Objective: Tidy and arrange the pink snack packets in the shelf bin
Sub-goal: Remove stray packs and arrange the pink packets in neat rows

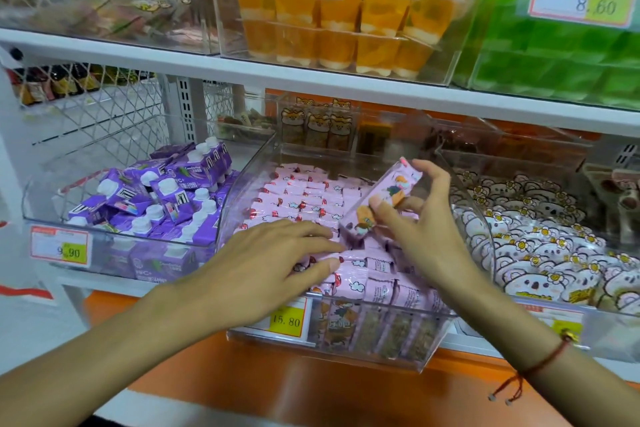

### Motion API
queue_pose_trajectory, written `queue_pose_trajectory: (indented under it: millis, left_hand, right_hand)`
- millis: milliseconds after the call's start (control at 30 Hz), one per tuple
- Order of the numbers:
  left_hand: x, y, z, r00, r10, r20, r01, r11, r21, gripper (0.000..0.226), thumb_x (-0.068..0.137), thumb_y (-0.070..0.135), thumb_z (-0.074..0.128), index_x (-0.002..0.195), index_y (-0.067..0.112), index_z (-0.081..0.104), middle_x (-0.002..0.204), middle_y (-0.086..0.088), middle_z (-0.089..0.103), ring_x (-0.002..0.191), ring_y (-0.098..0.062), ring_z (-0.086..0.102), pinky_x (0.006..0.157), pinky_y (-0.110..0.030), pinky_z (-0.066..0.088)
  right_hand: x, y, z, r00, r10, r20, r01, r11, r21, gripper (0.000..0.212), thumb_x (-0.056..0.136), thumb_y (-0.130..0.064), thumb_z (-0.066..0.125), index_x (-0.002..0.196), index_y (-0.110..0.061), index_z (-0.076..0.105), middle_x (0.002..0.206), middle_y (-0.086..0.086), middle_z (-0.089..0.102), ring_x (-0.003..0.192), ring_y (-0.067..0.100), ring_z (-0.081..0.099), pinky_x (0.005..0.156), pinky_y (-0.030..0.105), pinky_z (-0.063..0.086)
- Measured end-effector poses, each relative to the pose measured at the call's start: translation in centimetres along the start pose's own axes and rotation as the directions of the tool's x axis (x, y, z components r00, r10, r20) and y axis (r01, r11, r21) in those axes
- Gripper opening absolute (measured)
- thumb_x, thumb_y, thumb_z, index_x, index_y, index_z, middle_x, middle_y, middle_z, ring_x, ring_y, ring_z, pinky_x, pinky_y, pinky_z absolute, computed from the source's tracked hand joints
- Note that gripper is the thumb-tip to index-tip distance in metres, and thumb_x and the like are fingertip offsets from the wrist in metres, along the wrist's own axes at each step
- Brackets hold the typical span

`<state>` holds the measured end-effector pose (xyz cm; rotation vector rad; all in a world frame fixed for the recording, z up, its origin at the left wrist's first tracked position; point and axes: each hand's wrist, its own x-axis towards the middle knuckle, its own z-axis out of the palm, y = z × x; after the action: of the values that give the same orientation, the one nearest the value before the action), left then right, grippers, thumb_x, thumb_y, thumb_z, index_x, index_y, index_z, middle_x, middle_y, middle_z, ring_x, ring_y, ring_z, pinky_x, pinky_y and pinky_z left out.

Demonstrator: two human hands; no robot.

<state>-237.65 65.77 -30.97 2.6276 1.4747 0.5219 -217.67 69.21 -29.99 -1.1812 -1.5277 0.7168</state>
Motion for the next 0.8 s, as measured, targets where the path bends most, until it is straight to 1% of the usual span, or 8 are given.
queue_pose_trajectory:
  millis: [100, 167, 233, 267, 400, 533, 633, 800]
  left_hand:
    - [0.0, 0.0, -0.1, 1.0, 0.002, 0.007, -0.002, 1.0, -0.001, 0.048, 0.092, 0.061, 0.024, 0.13, 0.046, 0.049, 0.132, 0.027, 0.047, 0.12, 0.001, 0.045, 0.098, -0.029, 0.041]
    - [0.0, -0.1, 0.0, 1.0, 0.0, 0.015, 0.0, 1.0, -0.003, 0.047, 0.093, 0.061, 0.026, 0.131, 0.046, 0.049, 0.134, 0.027, 0.047, 0.122, 0.001, 0.044, 0.099, -0.031, 0.041]
    - [-0.1, -0.1, 0.0, 1.0, -0.011, 0.016, 0.011, 1.0, -0.004, 0.045, 0.093, 0.061, 0.026, 0.131, 0.049, 0.047, 0.137, 0.027, 0.046, 0.124, 0.001, 0.043, 0.101, -0.029, 0.04]
    - [-0.1, -0.1, 0.0, 1.0, -0.016, 0.012, 0.016, 1.0, -0.004, 0.045, 0.093, 0.061, 0.027, 0.131, 0.05, 0.047, 0.137, 0.027, 0.045, 0.124, 0.001, 0.043, 0.101, -0.029, 0.04]
    - [-0.1, 0.1, 0.0, 1.0, -0.012, 0.001, 0.012, 1.0, 0.001, 0.041, 0.094, 0.059, 0.029, 0.131, 0.051, 0.046, 0.135, 0.028, 0.046, 0.122, 0.0, 0.045, 0.097, -0.03, 0.042]
    - [-0.1, 0.3, -0.2, 1.0, -0.014, -0.023, 0.014, 1.0, 0.001, 0.041, 0.094, 0.059, 0.031, 0.13, 0.049, 0.049, 0.131, 0.029, 0.048, 0.118, 0.003, 0.046, 0.094, -0.028, 0.043]
    - [-0.2, 0.3, -0.2, 0.999, -0.016, -0.046, 0.016, 1.0, -0.006, 0.041, 0.093, 0.059, 0.033, 0.129, 0.047, 0.051, 0.129, 0.03, 0.051, 0.116, 0.005, 0.047, 0.093, -0.027, 0.043]
    - [0.1, 0.1, -0.1, 0.994, -0.008, -0.108, 0.008, 1.0, 0.002, 0.037, 0.095, 0.054, 0.037, 0.12, 0.039, 0.058, 0.123, 0.025, 0.056, 0.113, 0.003, 0.046, 0.09, -0.021, 0.039]
  right_hand:
    - [-0.2, 0.1, 0.5, 0.995, -0.002, 0.1, 0.009, 0.997, -0.076, 0.048, 0.085, -0.025, 0.068, 0.115, -0.037, 0.034, 0.084, 0.001, 0.064, 0.074, 0.024, 0.069, 0.077, 0.052, 0.054]
    - [0.1, -0.2, 0.1, 0.986, -0.008, 0.164, 0.036, 0.985, -0.169, 0.042, 0.082, -0.027, 0.072, 0.109, -0.034, 0.041, 0.079, -0.002, 0.061, 0.072, 0.023, 0.069, 0.073, 0.045, 0.056]
    - [0.4, -0.7, -0.9, 0.979, -0.083, 0.189, 0.145, 0.928, -0.344, 0.038, 0.077, -0.031, 0.076, 0.102, -0.031, 0.047, 0.078, -0.006, 0.061, 0.071, 0.006, 0.066, 0.064, 0.025, 0.054]
    - [0.6, -0.9, -1.4, 0.972, -0.136, 0.194, 0.208, 0.88, -0.427, 0.036, 0.075, -0.033, 0.077, 0.099, -0.03, 0.051, 0.082, -0.009, 0.062, 0.075, 0.002, 0.064, 0.065, 0.022, 0.052]
    - [0.9, -1.2, -2.1, 0.92, -0.254, 0.299, 0.384, 0.74, -0.552, 0.023, 0.08, -0.034, 0.071, 0.101, -0.03, 0.065, 0.105, -0.007, 0.06, 0.088, 0.006, 0.054, 0.077, 0.034, 0.05]
    - [0.3, 0.1, -0.8, 0.825, -0.127, 0.55, 0.504, 0.605, -0.616, 0.03, 0.097, -0.029, 0.047, 0.122, -0.023, 0.062, 0.114, -0.004, 0.056, 0.1, 0.012, 0.051, 0.082, 0.026, 0.04]
    - [0.5, 0.1, -0.7, 0.807, -0.043, 0.589, 0.498, 0.586, -0.64, 0.034, 0.099, -0.025, 0.039, 0.126, -0.023, 0.059, 0.118, -0.003, 0.053, 0.109, 0.016, 0.047, 0.087, 0.027, 0.037]
    - [1.1, -0.3, -0.6, 0.782, 0.024, 0.623, 0.498, 0.579, -0.646, 0.033, 0.097, -0.021, 0.041, 0.121, -0.024, 0.063, 0.108, -0.005, 0.052, 0.102, 0.016, 0.049, 0.086, 0.031, 0.041]
